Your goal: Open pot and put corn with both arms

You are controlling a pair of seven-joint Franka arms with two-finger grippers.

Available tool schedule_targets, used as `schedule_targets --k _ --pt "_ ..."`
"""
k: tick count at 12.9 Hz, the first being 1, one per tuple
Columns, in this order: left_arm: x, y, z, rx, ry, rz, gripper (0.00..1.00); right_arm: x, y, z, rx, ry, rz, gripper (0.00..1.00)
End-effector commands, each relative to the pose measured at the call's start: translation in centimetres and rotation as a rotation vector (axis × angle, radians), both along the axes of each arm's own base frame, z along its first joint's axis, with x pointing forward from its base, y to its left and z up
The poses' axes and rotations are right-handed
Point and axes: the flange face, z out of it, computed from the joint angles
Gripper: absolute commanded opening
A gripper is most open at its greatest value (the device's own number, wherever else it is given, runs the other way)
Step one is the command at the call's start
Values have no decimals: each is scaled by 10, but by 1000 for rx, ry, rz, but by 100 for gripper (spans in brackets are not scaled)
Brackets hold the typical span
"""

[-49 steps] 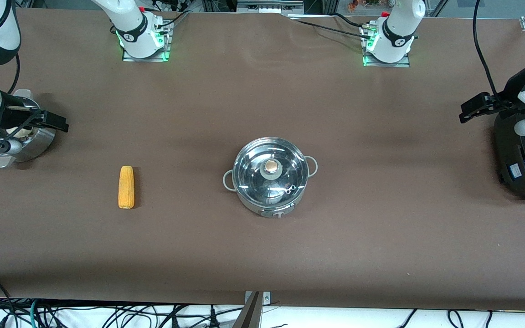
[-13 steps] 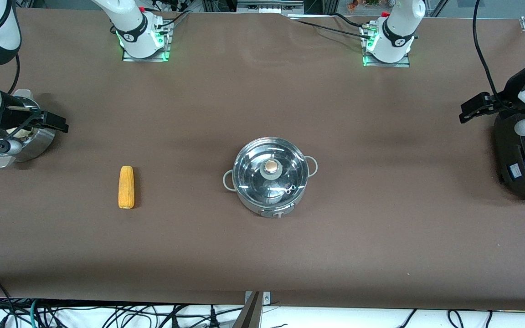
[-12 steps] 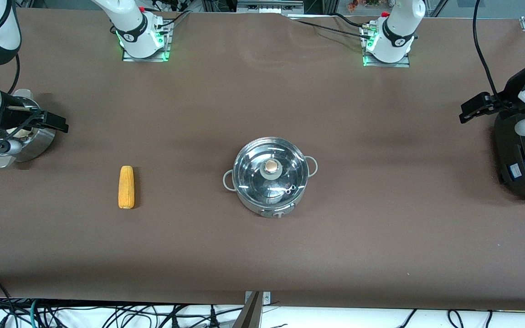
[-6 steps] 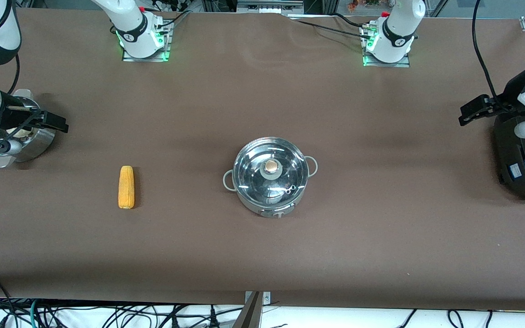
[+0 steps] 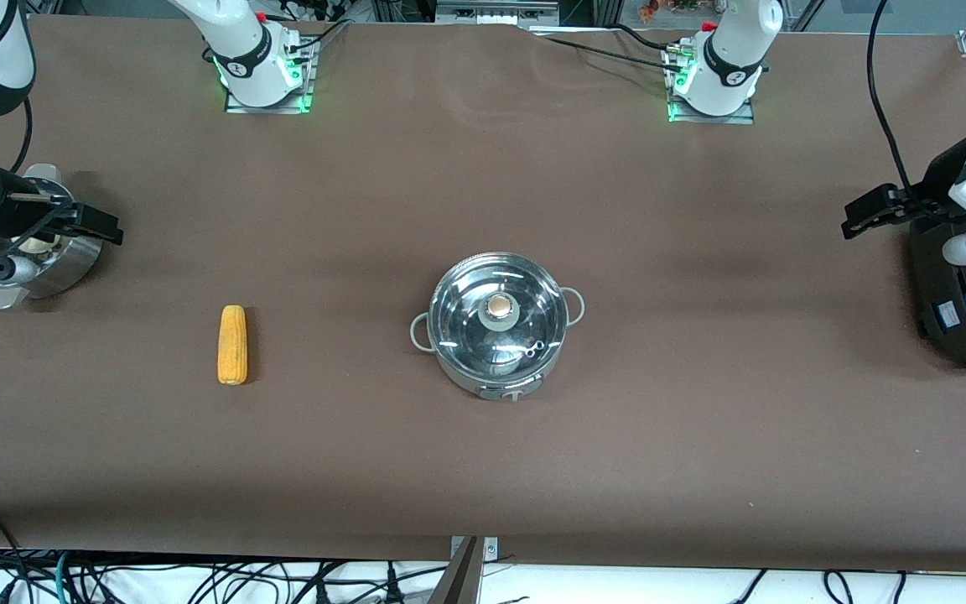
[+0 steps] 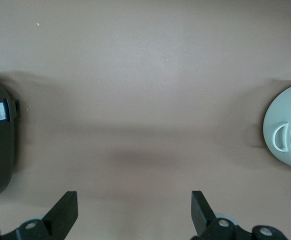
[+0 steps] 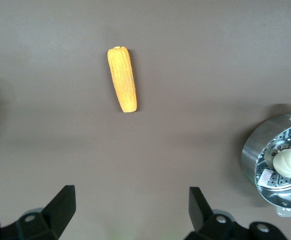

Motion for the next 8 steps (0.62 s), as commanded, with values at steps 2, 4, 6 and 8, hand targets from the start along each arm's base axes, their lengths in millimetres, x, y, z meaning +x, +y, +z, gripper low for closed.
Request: schedule_targets --k 2,4,6,8 --pt "7 1 1 -17 -7 5 100 5 -2 3 -9 1 32 100" --pt "10 0 -2 -14 -7 0 100 6 -2 1 -9 3 33 100" --pt "10 1 -3 -14 -6 2 100 6 -2 1 -9 4 35 100" --pt "11 2 -3 -13 -4 2 100 6 -2 1 -11 4 33 100"
